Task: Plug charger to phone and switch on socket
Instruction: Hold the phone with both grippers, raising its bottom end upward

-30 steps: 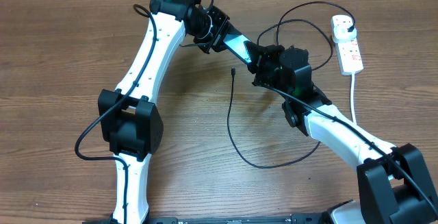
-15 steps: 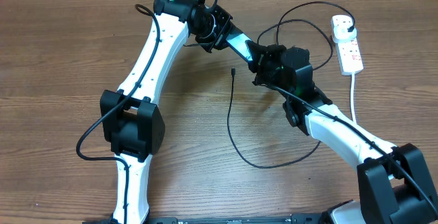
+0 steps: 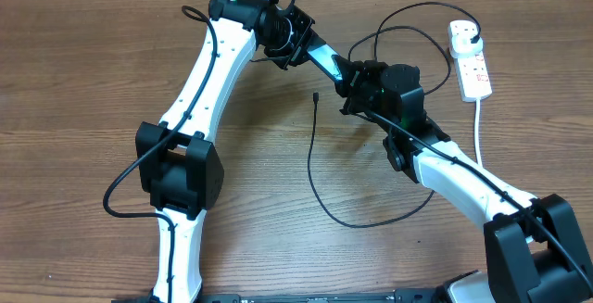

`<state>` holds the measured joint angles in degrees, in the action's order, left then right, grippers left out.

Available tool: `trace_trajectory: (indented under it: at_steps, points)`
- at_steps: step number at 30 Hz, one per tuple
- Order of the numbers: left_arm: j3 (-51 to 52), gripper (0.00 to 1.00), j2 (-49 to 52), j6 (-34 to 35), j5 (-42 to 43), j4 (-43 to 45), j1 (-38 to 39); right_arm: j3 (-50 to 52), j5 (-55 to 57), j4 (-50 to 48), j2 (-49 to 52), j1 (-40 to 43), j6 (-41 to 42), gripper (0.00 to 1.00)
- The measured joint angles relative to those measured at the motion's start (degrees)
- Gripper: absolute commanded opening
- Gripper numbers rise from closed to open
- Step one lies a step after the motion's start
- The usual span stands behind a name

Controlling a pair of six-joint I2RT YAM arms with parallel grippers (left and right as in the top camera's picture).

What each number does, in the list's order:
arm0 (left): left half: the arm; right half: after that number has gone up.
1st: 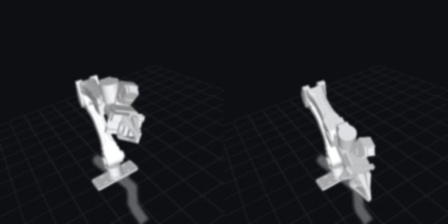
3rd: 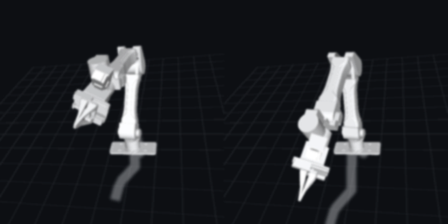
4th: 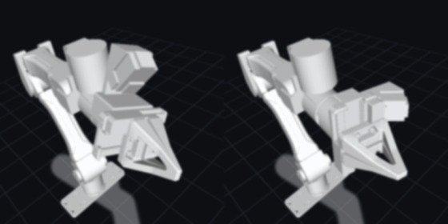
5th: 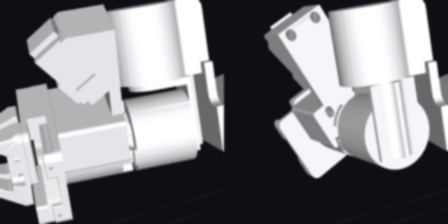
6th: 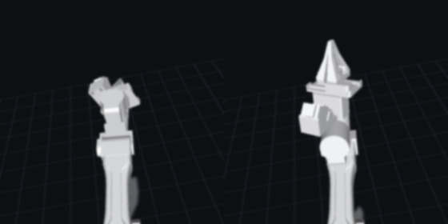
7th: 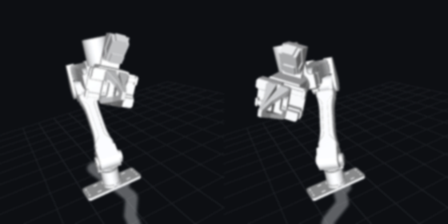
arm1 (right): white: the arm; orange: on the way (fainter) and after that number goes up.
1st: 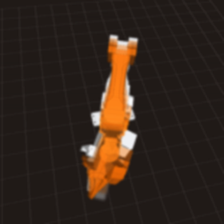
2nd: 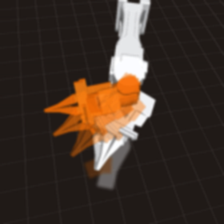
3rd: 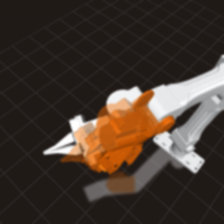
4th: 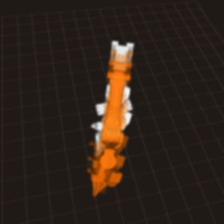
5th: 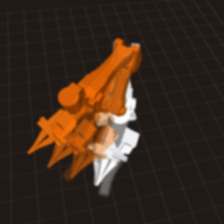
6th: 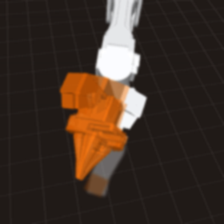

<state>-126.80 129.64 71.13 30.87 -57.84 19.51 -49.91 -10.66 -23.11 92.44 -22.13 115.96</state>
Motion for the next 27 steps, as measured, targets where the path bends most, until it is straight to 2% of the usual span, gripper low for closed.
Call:
trace_trajectory:
  at_steps: [5, 10, 23, 27]
  points:
    - [0.0, 0.19, 0.0, 0.1, -0.3, 0.0, 0.0, 0.0, -0.3, 0.0, 0.0, 0.0, 0.0, 0.04]
    - [0.0, 0.04, 0.0, -0.7, 0.0, 0.3, 0.0, 0.0, 0.1, -0.3, 0.0, 0.1, 0.0, 0.04]
    - [0.0, 0.04, 0.0, -1.8, 1.0, 1.9, 0.0, 0.0, 0.2, -0.9, 0.0, 0.6, 0.0, 0.04]
    - [0.0, 0.04, 0.0, -1.6, 0.8, 1.7, 0.0, 0.0, -0.1, -0.8, 0.0, 0.5, 0.0, 0.07]
